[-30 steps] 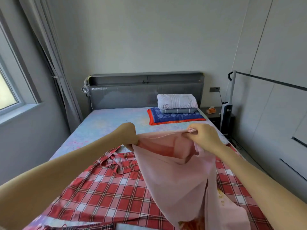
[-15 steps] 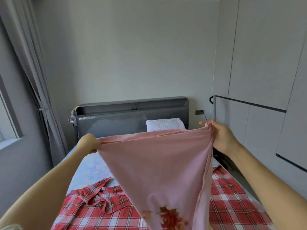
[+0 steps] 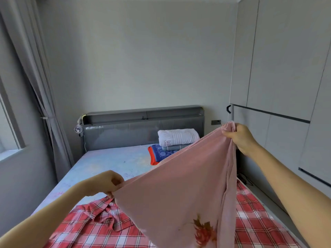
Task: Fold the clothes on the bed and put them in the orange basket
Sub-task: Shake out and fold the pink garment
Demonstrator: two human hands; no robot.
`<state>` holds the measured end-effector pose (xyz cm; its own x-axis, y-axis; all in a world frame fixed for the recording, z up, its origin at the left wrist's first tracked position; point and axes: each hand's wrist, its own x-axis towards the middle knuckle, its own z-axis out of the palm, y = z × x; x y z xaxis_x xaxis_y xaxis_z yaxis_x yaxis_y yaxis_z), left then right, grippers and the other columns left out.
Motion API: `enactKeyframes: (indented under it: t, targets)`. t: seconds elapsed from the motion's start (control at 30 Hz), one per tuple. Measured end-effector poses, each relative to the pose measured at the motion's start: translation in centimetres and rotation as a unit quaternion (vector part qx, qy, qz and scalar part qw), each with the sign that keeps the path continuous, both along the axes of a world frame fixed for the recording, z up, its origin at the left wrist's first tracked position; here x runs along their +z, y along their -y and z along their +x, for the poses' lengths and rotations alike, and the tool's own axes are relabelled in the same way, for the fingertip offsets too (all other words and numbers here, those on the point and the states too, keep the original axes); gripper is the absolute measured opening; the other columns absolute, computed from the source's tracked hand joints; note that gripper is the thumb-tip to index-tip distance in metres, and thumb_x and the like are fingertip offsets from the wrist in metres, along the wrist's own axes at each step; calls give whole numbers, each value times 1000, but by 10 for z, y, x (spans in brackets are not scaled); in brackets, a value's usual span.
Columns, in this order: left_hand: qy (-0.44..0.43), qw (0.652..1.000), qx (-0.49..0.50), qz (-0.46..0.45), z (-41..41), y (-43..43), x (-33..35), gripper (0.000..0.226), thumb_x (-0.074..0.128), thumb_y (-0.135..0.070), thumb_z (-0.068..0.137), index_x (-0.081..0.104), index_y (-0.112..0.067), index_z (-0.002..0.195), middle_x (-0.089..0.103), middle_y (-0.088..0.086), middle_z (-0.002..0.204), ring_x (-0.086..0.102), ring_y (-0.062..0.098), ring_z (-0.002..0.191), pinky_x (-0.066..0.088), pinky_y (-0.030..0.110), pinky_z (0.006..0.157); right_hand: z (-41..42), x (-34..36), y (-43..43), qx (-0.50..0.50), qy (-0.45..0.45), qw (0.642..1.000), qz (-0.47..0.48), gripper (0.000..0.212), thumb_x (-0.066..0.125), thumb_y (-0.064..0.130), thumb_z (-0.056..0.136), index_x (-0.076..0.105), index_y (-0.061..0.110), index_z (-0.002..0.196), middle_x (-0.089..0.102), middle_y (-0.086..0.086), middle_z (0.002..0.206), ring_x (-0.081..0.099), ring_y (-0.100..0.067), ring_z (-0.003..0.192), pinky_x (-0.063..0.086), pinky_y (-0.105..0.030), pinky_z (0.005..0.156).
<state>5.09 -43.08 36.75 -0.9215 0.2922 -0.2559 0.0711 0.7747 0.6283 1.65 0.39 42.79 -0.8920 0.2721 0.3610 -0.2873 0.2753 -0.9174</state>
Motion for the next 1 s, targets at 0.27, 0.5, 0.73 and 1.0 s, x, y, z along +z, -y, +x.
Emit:
enactKeyframes:
  t: [0.27, 0.5, 0.73, 1.0]
  targets:
    - [-206, 909, 136, -335, -8, -4, -7, 12, 49, -9, 74, 57, -12, 65, 62, 5, 72, 56, 20, 65, 47, 24, 58, 4, 22, 14, -37, -87, 977, 194, 15, 72, 5, 79, 64, 16, 72, 60, 7, 72, 55, -10, 70, 39, -6, 61]
    - [-189, 920, 333, -87, -50, 20, 99, 30, 46, 1, 87, 43, -6, 58, 49, 8, 54, 49, 21, 50, 35, 17, 29, -16, 101, 11, -78, -160, 913, 367, 9, 65, 8, 85, 69, 1, 90, 69, -12, 90, 60, -21, 83, 38, -24, 72]
    - [-413, 726, 377, 400, -82, -1, 260, 11, 54, 3, 79, 64, -2, 78, 64, 8, 84, 63, 25, 78, 54, 38, 85, -31, 212, 8, -319, -379, 840, 222, 20, 45, 1, 91, 62, -2, 100, 66, -18, 97, 60, -33, 90, 37, -26, 71]
    - [-444, 795, 375, 174, -111, -12, 266, 24, 44, 6, 81, 56, -2, 62, 49, 8, 49, 52, 30, 56, 41, 27, 51, -97, 182, -1, -200, -87, 905, 365, 20, 52, -1, 85, 71, 1, 92, 67, -20, 98, 61, -36, 97, 36, -27, 66]
